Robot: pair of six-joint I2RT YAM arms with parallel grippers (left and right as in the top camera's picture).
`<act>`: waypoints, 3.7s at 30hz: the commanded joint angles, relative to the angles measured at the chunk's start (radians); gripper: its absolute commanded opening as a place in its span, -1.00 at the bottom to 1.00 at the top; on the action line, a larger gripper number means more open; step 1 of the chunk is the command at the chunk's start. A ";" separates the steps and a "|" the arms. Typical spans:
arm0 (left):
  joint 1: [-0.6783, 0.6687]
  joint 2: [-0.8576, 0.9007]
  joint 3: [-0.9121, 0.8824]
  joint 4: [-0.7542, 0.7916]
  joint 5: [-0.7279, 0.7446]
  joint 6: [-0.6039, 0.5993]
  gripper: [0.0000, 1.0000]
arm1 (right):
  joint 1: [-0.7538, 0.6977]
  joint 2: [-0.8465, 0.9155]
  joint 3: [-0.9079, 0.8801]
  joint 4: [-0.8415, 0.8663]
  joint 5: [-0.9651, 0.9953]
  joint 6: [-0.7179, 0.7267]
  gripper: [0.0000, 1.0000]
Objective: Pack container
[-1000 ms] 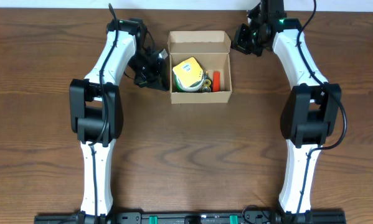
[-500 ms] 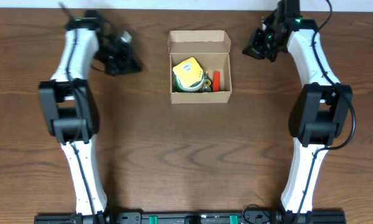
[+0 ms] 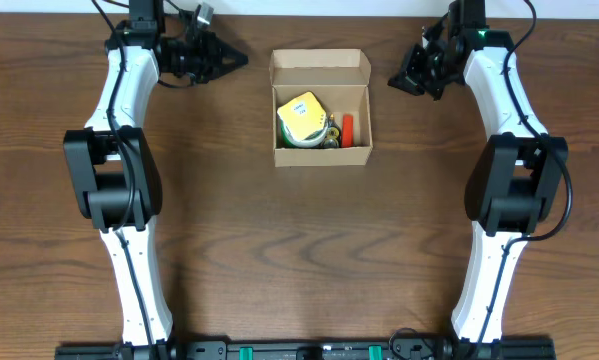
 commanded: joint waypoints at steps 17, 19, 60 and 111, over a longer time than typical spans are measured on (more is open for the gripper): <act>-0.004 0.163 0.001 0.037 -0.056 -0.184 -0.89 | -0.016 0.024 0.011 -0.016 -0.038 0.034 -0.97; -0.008 0.167 0.001 0.038 -0.064 -0.185 -0.89 | -0.016 0.051 0.011 -0.029 -0.055 0.033 -0.97; -0.097 0.175 0.001 0.115 -0.164 -0.246 -0.85 | 0.002 0.255 0.011 0.389 -0.341 0.198 -0.97; -0.128 0.160 0.362 0.126 0.082 -0.329 -0.89 | 0.048 0.013 0.069 0.234 -0.397 0.041 -0.97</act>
